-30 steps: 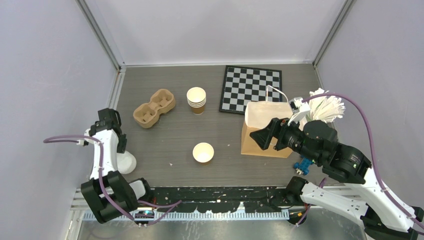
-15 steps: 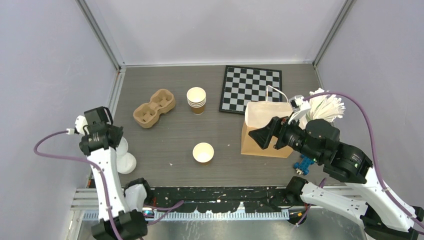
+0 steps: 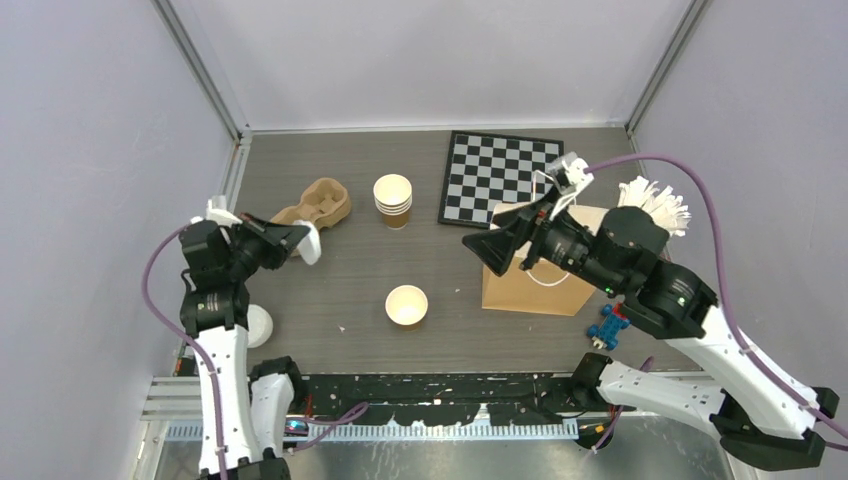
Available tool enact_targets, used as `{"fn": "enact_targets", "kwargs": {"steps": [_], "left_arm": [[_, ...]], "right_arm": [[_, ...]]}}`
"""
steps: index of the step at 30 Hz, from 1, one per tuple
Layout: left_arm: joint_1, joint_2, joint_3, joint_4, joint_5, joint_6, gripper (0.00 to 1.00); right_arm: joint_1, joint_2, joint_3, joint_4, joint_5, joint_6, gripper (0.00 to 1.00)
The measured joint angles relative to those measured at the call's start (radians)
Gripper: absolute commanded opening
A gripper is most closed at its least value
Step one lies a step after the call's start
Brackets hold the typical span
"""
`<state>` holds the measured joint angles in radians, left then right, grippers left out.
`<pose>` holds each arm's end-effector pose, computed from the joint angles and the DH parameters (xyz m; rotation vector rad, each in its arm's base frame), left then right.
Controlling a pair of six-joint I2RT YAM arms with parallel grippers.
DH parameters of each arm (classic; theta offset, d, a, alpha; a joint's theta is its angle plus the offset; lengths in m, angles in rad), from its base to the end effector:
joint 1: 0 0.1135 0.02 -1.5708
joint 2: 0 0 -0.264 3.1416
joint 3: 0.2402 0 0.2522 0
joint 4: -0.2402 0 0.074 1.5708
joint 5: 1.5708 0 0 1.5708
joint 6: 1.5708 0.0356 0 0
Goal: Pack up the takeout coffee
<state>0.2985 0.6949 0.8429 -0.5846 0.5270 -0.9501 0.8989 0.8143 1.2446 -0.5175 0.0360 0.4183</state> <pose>0.1444 0.0257 0.3337 -0.9081 1.8602 -0.9373 0.0916 0.1131 0.4527 -0.3885 1.7071 0.9568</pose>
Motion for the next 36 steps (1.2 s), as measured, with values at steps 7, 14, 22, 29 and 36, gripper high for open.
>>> {"fn": "enact_targets", "kwargs": {"steps": [7,14,22,29,36], "left_arm": [[-0.153,-0.006,-0.045,0.398,0.281,-0.101,0.0],[-0.237,-0.055,-0.101,0.827,0.442,-0.333,0.0],[-0.324,-0.089,-0.104,1.024,0.526,-0.518,0.0],[-0.357,-0.089,-0.106,1.051,0.566,-0.581,0.0],[-0.37,-0.089,-0.132,1.059,0.578,-0.589,0.0]], "right_arm": [[0.0,0.098,-0.094,0.292,-0.164,-0.137,0.85],[0.002,0.131,-0.313,0.594,-0.379,-0.342,0.85],[0.044,0.169,-0.362,0.866,-0.49,-0.546,0.87],[0.116,0.265,-0.362,0.967,-0.497,-0.666,0.91],[0.174,0.318,-0.363,1.008,-0.433,-0.736,0.93]]}}
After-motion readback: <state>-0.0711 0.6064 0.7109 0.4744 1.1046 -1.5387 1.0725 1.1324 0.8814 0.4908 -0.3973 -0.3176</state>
